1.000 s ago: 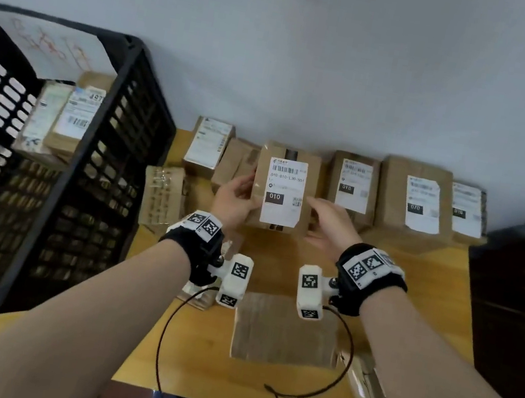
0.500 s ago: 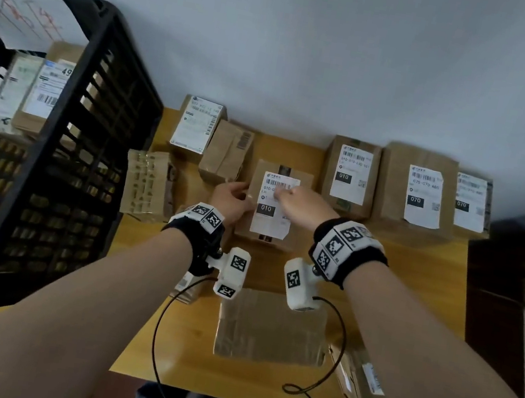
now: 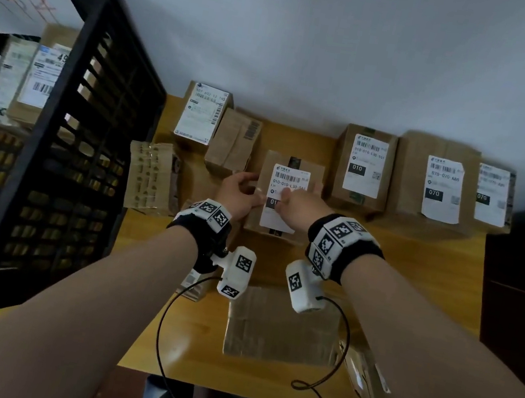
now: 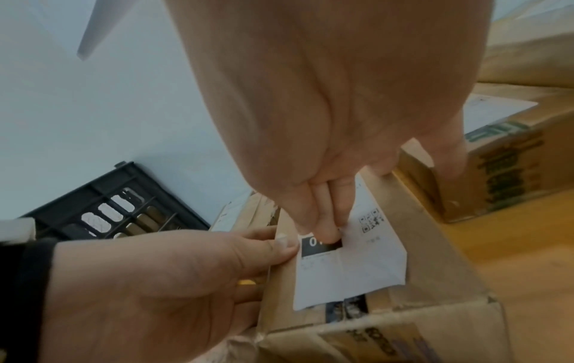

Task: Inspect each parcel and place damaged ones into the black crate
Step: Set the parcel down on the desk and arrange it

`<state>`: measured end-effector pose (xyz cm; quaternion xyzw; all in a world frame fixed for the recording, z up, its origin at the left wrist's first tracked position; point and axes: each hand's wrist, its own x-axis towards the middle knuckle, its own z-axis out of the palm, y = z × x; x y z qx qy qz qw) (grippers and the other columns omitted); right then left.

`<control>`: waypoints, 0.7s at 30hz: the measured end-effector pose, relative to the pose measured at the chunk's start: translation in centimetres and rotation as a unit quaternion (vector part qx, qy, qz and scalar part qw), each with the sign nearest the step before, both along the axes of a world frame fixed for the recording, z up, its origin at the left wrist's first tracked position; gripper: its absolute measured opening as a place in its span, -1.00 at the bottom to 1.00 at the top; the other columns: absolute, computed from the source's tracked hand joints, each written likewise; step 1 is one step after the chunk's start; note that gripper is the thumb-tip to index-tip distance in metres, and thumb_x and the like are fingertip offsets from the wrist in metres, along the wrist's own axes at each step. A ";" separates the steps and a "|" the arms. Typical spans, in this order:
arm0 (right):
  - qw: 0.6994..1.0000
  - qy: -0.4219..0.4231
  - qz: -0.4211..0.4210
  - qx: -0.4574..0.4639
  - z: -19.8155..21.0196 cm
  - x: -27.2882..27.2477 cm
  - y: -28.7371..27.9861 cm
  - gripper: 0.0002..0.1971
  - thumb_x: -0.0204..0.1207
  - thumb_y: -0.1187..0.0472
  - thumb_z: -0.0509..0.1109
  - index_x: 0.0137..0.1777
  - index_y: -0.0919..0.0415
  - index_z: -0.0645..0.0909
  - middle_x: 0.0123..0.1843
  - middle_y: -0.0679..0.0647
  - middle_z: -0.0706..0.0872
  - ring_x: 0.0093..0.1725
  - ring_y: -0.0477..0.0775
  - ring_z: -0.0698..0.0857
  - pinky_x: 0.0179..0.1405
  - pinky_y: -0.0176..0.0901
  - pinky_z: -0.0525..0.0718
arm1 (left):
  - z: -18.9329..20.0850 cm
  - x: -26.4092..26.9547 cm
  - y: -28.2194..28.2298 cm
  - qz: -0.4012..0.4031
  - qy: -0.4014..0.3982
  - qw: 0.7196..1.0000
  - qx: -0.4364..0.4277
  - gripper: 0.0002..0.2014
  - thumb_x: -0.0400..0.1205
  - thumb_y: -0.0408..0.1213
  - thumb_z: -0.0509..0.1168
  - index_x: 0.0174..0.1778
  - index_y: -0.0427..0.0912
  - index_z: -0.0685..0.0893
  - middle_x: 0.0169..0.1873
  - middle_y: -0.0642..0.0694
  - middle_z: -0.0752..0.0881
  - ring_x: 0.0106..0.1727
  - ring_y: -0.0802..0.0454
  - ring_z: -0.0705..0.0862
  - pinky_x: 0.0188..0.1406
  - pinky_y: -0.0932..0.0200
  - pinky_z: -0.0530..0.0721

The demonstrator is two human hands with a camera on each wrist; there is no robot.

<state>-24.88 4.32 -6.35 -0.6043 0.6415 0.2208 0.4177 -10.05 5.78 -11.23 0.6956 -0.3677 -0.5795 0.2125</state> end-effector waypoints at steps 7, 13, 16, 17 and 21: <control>0.960 -0.159 -0.196 -0.119 0.8 -2.6 2.8 -0.66 0.84 0.10 0.20 0.50 0.06 0.66 0.81 0.19 0.23 0.61 0.21 0.50 0.44 -0.12 0.56 | 0.1 -0.4 0.4 0.014 0.002 1.000 -0.010 -0.42 0.70 -0.39 0.45 0.66 -0.14 0.48 0.47 -0.19 0.66 0.42 -0.16 0.68 0.23 0.01 0.75; 0.871 -0.233 -0.407 -0.144 -0.6 -3.2 4.1 -0.53 0.75 0.20 0.34 0.64 0.11 0.48 0.58 0.05 0.59 0.42 0.03 0.61 0.32 0.03 0.69 | 0.1 -0.4 1.3 0.012 -0.020 0.999 -0.024 -0.46 0.72 -0.27 0.44 0.64 -0.22 0.51 0.48 -0.18 0.66 0.40 -0.09 0.67 0.24 0.12 0.67; 0.842 -0.267 -0.452 -0.126 -0.6 -2.9 4.2 -0.59 0.77 0.13 0.33 0.59 0.10 0.49 0.47 0.05 0.67 0.18 -0.06 0.66 0.06 -0.12 0.69 | 0.8 -0.5 1.4 0.024 -0.036 0.996 -0.076 -0.61 0.74 -0.15 0.41 0.49 -0.10 0.63 0.26 0.01 0.73 0.27 0.04 0.69 0.17 0.16 0.71; 0.829 -0.279 -0.474 -0.107 -0.7 -3.0 4.1 -0.63 0.78 0.09 0.31 0.54 0.11 0.51 0.42 0.07 0.70 0.15 -0.04 0.68 0.12 -0.06 0.70 | 1.0 -0.5 1.4 0.022 -0.050 0.995 -0.087 -0.70 0.76 -0.09 0.38 0.40 -0.03 0.69 0.15 0.10 0.74 0.22 0.07 0.70 0.11 0.18 0.70; 0.814 -0.291 -0.503 -0.012 -0.6 -3.0 4.2 -0.61 0.83 -0.12 0.17 0.44 0.14 0.53 0.15 0.03 0.73 0.04 0.00 0.67 0.26 0.05 0.60 | 1.1 -0.8 2.0 -0.037 -0.112 0.989 -0.091 -0.87 0.65 0.12 0.35 -0.03 0.36 0.81 0.04 0.21 0.79 0.31 -0.12 0.65 0.33 -0.16 0.69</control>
